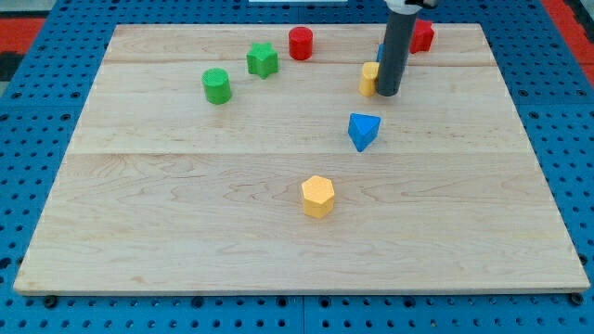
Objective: Move the blue triangle slightly up
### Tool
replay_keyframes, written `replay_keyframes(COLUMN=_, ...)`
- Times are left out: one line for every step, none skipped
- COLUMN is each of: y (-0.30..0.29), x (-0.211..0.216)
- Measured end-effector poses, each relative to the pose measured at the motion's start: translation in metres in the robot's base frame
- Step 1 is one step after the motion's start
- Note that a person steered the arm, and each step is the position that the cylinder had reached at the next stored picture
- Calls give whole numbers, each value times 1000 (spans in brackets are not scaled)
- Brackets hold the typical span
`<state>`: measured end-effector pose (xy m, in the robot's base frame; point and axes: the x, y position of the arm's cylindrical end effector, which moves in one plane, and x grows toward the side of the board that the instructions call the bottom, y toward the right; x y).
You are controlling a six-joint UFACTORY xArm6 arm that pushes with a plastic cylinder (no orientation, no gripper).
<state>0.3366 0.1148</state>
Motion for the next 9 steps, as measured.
replay_keyframes(y=-4, x=0)
replay_keyframes(y=-4, x=0)
replay_keyframes(y=-4, x=0)
replay_keyframes(y=-4, x=0)
replay_keyframes(y=-4, x=4)
replay_keyframes(y=-4, x=27)
replay_keyframes(y=-34, x=47)
replay_keyframes(y=-93, x=47)
replay_keyframes(y=-138, x=47)
